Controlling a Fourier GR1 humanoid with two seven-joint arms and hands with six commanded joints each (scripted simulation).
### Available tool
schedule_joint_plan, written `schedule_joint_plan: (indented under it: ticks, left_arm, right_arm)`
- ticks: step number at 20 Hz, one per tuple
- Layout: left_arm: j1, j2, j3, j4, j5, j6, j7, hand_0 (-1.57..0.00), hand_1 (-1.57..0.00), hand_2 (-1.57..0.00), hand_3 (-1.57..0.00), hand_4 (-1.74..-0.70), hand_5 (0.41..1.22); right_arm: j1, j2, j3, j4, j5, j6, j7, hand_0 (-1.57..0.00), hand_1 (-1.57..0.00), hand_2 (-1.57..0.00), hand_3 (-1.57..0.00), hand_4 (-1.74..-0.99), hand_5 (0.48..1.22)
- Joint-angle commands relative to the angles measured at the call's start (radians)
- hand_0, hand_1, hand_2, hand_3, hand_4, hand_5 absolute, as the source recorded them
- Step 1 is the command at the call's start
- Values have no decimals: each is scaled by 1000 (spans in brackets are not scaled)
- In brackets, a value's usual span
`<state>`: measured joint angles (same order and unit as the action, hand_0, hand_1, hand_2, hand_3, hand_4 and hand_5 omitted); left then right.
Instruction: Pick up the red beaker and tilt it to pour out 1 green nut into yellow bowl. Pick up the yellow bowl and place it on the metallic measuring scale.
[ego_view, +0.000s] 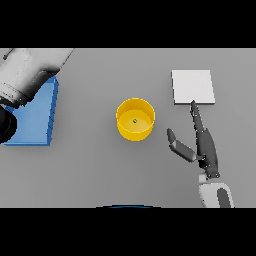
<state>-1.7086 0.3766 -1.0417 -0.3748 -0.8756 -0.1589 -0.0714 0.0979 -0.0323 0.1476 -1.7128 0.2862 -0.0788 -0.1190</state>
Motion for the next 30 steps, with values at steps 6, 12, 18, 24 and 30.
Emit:
schedule_joint_plan:
  ticks: [6,12,18,24,30]
  left_arm:
    - [59,135,340,193,404,86,100,-1571,-1571,-1571,-1430,-1739,1221]
    - [249,242,496,251,685,218,198,-1571,-1571,-1571,-1534,-1740,1221]
    - [442,289,578,151,903,329,355,-1571,-1571,-1571,-1488,-1741,1221]
    - [747,338,598,-190,1089,462,471,-1571,-1571,-1571,-1379,-1741,1221]
    - [989,390,549,-528,1189,626,599,-1571,-1571,-1571,-1387,-1741,1221]
  right_arm:
    - [-17,5,3,5,-12,6,-18,1,1,1,1,-1110,623]
    - [-32,-10,-13,30,-66,50,-23,1,1,1,1,-1126,651]
    - [-34,-17,-9,38,-63,57,-30,1,1,1,1,-1181,687]
    - [-35,-29,-7,36,-48,54,-38,1,1,1,1,-1202,709]
    - [-41,-22,-7,44,-46,48,-42,1,1,1,1,-1195,690]
